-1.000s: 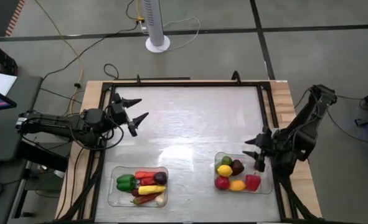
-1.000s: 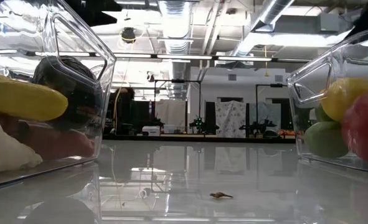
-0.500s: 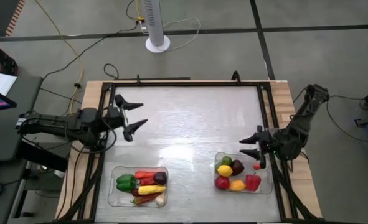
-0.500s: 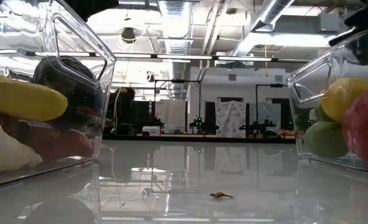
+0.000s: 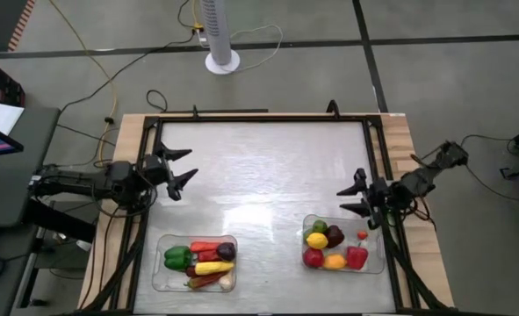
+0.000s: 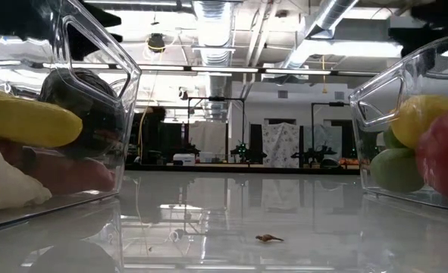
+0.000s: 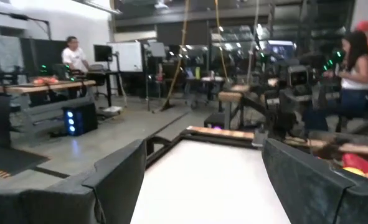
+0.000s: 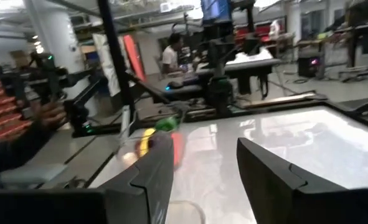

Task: Sort produce into baskets
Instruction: Return to Home Position

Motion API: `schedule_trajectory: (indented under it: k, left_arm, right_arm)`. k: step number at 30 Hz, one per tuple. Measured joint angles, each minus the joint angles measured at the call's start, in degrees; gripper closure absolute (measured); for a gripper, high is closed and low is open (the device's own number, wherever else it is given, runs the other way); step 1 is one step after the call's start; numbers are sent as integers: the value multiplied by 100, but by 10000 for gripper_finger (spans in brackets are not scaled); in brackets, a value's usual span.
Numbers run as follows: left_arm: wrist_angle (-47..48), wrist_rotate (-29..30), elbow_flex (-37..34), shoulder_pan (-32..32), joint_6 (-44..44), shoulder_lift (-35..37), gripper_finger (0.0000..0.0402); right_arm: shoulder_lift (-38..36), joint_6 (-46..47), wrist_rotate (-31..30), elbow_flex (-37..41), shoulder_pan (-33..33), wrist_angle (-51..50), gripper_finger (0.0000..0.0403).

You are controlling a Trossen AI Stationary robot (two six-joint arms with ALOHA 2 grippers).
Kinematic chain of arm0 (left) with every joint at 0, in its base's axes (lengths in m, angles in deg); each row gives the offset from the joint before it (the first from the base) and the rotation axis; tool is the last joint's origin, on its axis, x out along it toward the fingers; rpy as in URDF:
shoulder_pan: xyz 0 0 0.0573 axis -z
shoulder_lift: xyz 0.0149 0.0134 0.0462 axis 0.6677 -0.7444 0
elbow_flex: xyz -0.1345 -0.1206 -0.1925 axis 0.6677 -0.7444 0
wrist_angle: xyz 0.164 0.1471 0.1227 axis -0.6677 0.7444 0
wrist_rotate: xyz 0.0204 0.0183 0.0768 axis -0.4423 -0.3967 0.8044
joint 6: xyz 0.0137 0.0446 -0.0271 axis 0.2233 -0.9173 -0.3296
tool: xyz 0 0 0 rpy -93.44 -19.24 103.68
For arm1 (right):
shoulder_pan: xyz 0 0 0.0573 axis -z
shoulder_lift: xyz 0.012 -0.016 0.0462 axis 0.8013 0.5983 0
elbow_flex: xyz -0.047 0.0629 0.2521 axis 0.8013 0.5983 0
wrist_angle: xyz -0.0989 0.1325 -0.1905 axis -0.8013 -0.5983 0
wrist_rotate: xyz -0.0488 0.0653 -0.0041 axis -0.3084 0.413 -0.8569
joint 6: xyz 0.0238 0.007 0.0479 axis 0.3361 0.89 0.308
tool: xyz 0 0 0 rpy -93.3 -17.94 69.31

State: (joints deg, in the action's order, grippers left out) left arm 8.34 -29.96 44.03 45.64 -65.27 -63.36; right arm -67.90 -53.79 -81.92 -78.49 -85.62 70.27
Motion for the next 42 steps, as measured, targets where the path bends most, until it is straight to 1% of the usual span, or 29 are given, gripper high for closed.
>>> schedule_trajectory:
  k: [5, 11, 14, 17, 18, 26, 28, 31, 34, 38, 40, 42]
  left_arm:
    - [117, 154, -375, 2, 10, 733, 95]
    - [690, 414, -539, 0, 115, 1327, 95]
    - [903, 443, -541, 1, 173, 1473, 95]
    - [1124, 453, -541, 0, 206, 1620, 95]
    - [1222, 458, -541, 1, 241, 1651, 95]
    - [1892, 447, -541, 0, 770, 1636, 95]
    - [1881, 287, -626, 2, 875, 1637, 95]
    - [1667, -84, -948, 2, 944, 1616, 95]
    - [1291, -384, -1054, 2, 964, 1420, 95]
    - [845, -769, -1199, 2, 713, 1354, 95]
    - [859, -941, -1199, 2, 512, 1356, 95]
    - [881, -1129, -1199, 2, 279, 1356, 95]
  right_arm:
    - [-484, -103, 619, 42, 754, -401, 213]
    - [-472, -163, 1415, 108, 1543, -329, 213]
    - [-463, -110, 1854, 267, 1937, -321, 214]
    - [-470, -41, 2319, 545, 2337, 33, 214]
    - [-462, -8, 2483, 596, 2471, -10, 214]
    - [-469, 23, 3368, 600, 3363, 220, 214]
    - [-466, -143, 3427, 600, 3554, 189, 214]
    - [-468, -427, 3406, 602, 3820, 162, 214]
    - [-465, -459, 3366, 602, 4061, 32, 214]
    - [-465, -308, 3374, 604, 4194, -96, 214]
    - [-465, -210, 3217, 606, 4192, -148, 214]
    - [-465, -125, 2910, 606, 4193, -209, 214]
